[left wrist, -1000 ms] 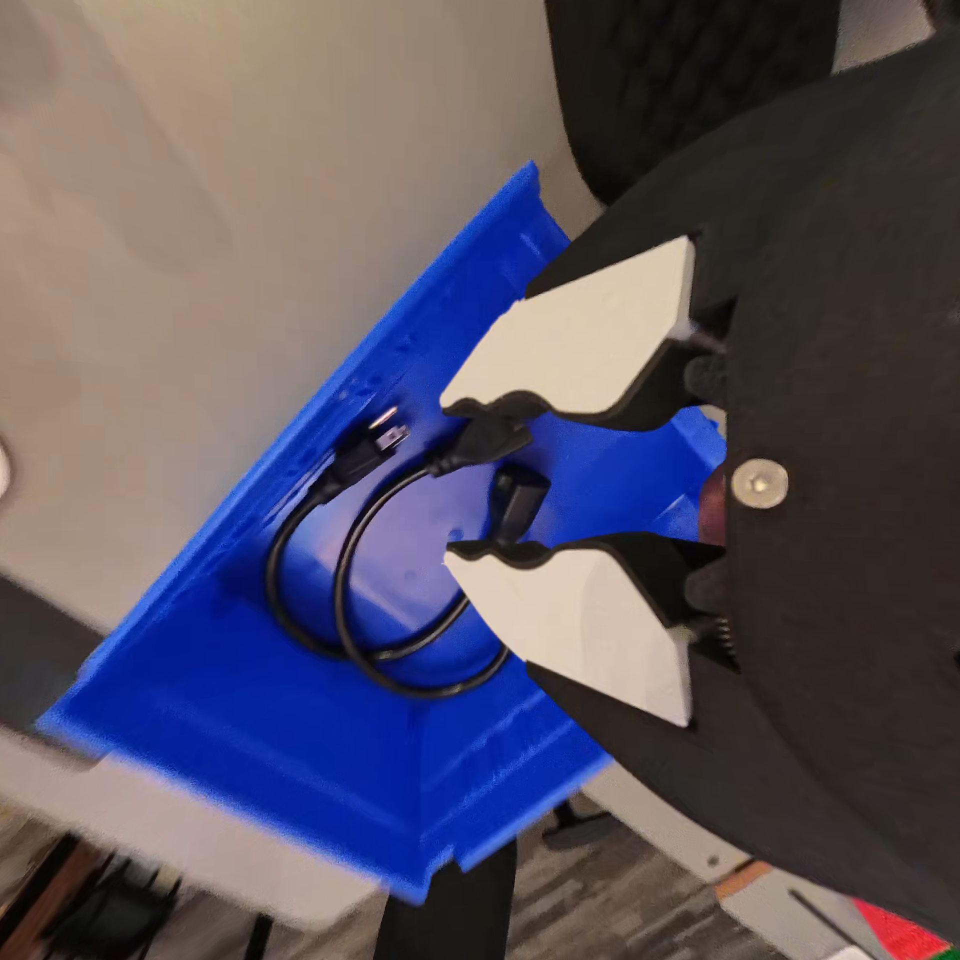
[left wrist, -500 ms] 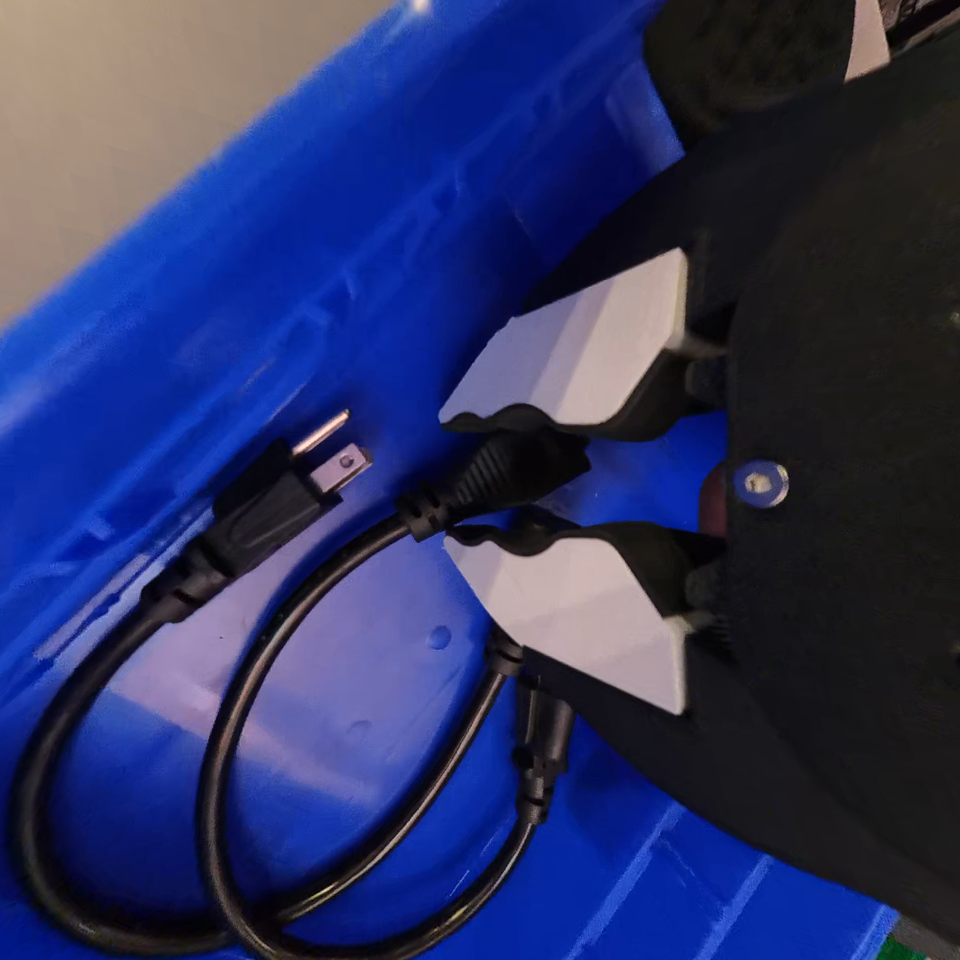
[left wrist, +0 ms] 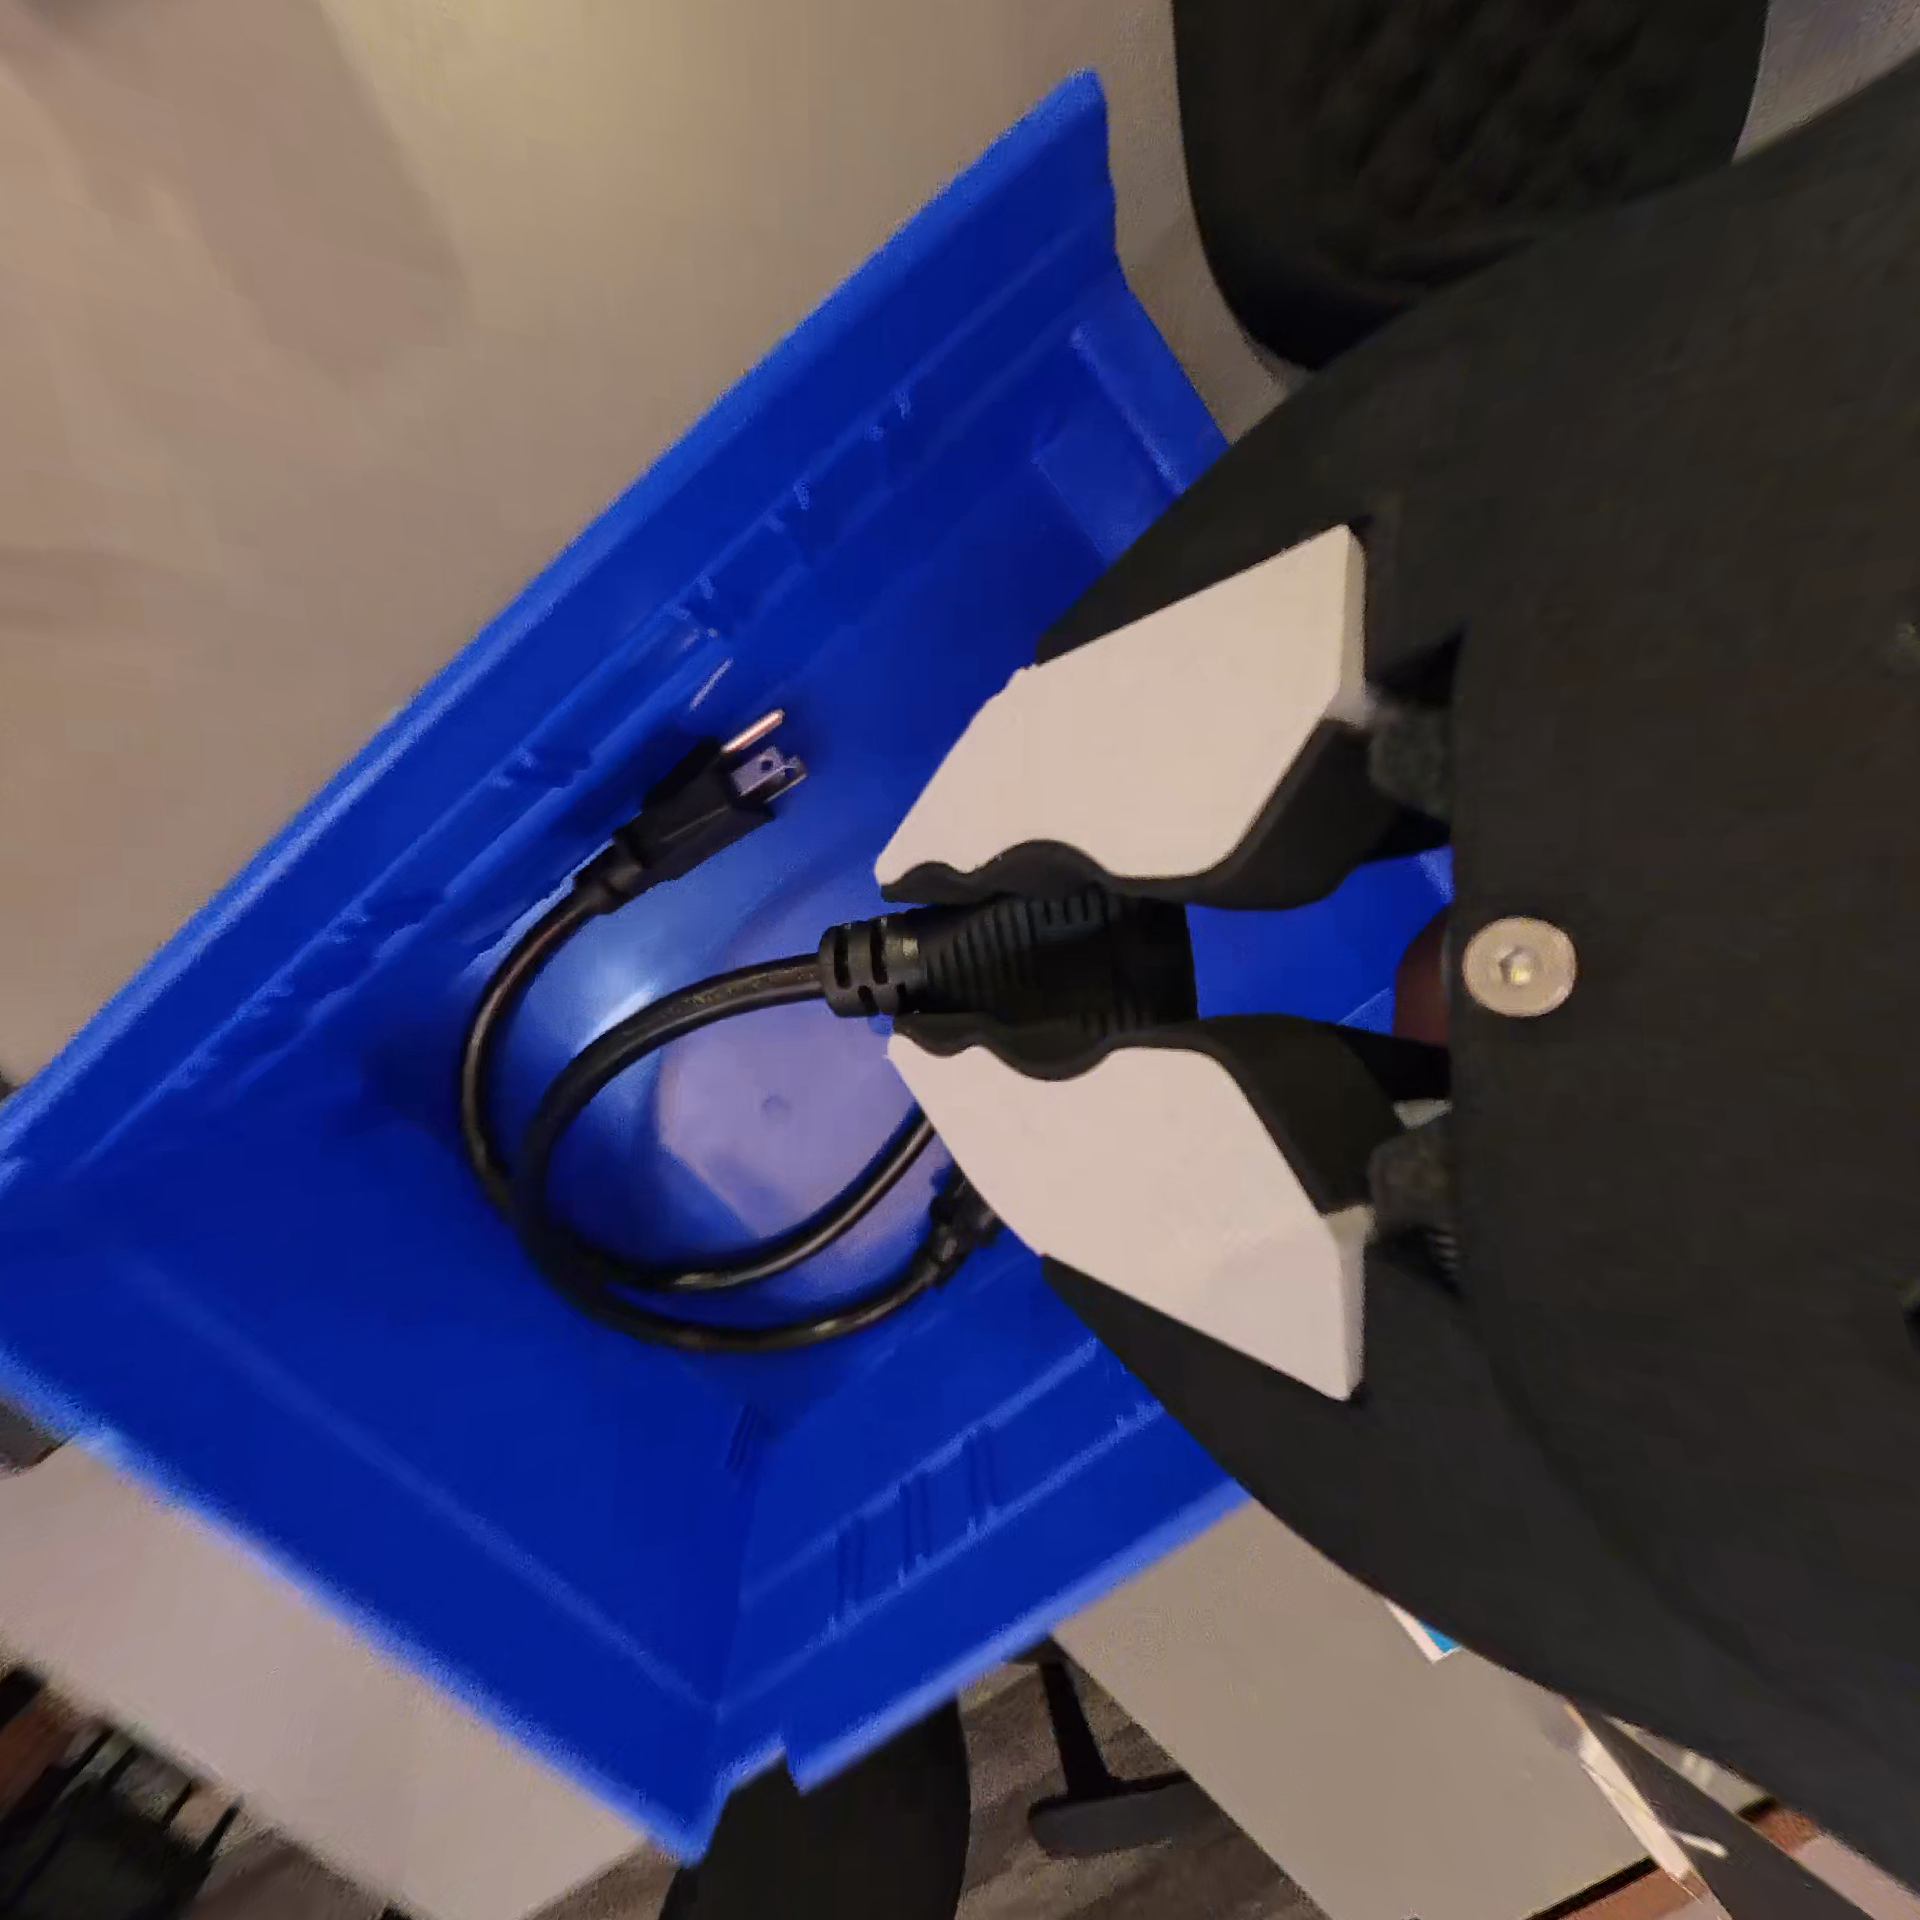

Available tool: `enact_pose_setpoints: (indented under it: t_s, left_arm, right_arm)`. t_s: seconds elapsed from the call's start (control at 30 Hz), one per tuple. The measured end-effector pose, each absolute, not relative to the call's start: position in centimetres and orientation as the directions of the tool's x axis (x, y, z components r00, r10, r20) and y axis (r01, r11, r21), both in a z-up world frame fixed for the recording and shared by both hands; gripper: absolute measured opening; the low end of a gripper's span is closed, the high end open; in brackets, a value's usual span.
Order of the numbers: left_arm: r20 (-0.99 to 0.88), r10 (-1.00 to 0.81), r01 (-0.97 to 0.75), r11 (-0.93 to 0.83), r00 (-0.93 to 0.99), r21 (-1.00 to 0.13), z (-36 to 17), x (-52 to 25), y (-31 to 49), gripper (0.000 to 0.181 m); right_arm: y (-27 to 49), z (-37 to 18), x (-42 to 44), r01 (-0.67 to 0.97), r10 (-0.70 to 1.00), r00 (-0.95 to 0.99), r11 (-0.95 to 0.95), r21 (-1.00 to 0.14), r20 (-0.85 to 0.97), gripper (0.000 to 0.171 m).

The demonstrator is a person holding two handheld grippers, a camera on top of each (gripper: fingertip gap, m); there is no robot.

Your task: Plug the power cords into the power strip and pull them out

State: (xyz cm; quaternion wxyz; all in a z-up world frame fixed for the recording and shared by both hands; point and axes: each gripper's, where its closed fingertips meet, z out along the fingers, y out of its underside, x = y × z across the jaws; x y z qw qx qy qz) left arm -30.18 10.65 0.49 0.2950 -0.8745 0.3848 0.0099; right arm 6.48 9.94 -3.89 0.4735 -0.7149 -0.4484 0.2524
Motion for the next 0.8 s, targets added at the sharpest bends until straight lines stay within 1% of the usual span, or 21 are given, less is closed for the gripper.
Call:
enact_pose_setpoints:
  t_s: [0.13,0.3,0.57,0.8]
  left_arm:
    - [-0.284,-0.64,-0.659,-0.478,0.714,-0.581,3.7,-30.0,10.5,0.017]
    - [-0.338,-0.601,-0.65,-0.431,0.724,-0.626,6.4,-30.1,10.6,0.017]
    - [-0.435,-0.552,-0.667,-0.335,0.711,-0.665,11.1,-29.5,10.5,0.018]
    - [-0.542,-0.52,-0.702,-0.169,0.66,-0.692,17.8,-25.9,9.4,0.017]
  right_arm:
    - [9.9,-3.9,6.5,0.401,0.881,0.469,-0.152,-0.903,0.06,0.021]
    - [9.9,-3.8,6.4,0.401,0.881,0.469,-0.151,-0.904,0.06,0.021]
    - [9.9,-3.8,6.4,0.4,0.882,0.468,-0.151,-0.904,0.06,0.022]
    - [9.9,-3.8,6.4,0.399,0.882,0.468,-0.153,-0.904,0.057,0.022]
